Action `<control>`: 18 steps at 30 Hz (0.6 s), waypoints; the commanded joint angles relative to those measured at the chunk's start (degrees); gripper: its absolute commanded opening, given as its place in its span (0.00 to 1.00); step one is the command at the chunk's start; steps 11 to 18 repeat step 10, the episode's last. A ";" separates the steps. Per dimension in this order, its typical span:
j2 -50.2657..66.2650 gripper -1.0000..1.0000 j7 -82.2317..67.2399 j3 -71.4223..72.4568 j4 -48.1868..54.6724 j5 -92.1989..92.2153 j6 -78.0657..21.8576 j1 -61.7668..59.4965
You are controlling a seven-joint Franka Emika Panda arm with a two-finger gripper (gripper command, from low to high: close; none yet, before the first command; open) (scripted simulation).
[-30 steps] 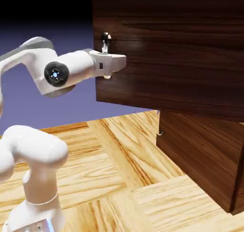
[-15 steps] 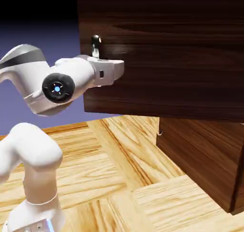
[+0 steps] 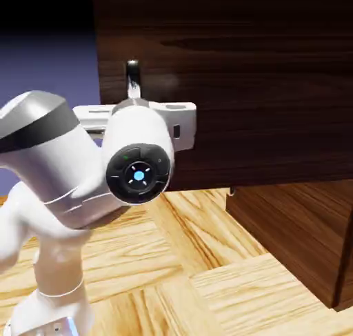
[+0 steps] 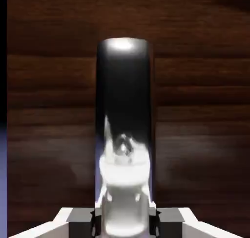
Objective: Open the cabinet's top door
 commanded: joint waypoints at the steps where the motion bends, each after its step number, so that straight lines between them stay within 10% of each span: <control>1: 0.04 0.00 0.32 -0.41 2.07 -0.47 -1.76 1.39; 18: 2.33 0.00 2.18 -2.89 20.62 -1.45 -16.95 13.08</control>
